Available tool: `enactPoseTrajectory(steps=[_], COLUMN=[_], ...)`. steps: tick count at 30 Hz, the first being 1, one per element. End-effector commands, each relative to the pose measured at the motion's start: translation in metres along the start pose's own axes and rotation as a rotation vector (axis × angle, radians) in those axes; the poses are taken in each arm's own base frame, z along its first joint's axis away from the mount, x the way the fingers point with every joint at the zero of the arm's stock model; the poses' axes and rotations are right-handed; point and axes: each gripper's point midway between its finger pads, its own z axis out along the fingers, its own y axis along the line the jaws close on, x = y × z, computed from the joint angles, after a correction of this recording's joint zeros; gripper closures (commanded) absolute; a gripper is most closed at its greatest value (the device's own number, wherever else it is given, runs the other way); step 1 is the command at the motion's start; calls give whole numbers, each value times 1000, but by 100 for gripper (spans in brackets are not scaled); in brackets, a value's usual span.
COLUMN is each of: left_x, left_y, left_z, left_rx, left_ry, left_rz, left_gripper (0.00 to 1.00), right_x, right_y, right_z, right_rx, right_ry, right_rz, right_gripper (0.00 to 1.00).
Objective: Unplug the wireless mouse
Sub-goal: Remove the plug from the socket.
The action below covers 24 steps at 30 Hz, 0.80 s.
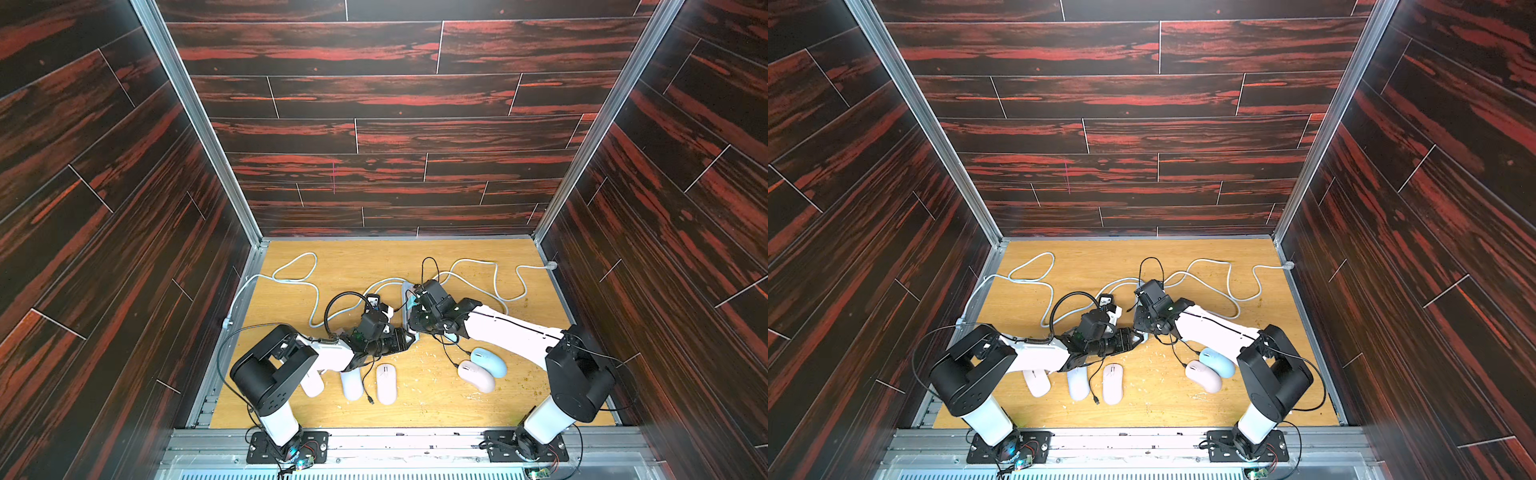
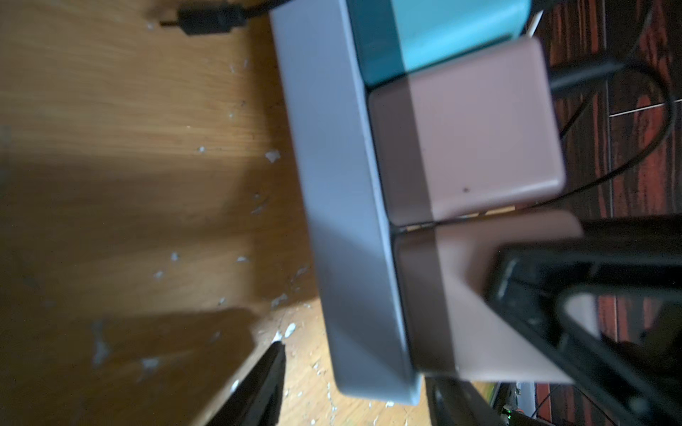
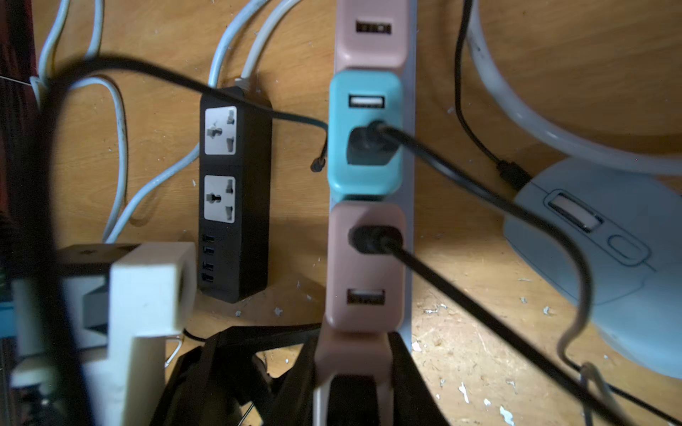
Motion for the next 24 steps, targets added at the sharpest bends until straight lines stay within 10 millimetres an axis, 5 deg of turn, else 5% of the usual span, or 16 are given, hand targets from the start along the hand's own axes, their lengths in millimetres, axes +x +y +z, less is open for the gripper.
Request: enactPoseTrajectory(steps=[1,13,24], left_x=[-19,-25,-26], left_y=[-19,-10,-5], left_z=[3,14,13], left_rx=[72,82,68], left_ry=[-56,-66,-71], left_rz=[1,-24,-32], left_gripper=[43,55,94], right_x=[-6,-1,1], right_y=[17,24,23], right_z=[-14,-18,-20], right_rx=[-84,-137,-150], right_ry=[-24,-8,-5], right_rz=[4,19,27], right_gripper=[94,95,95])
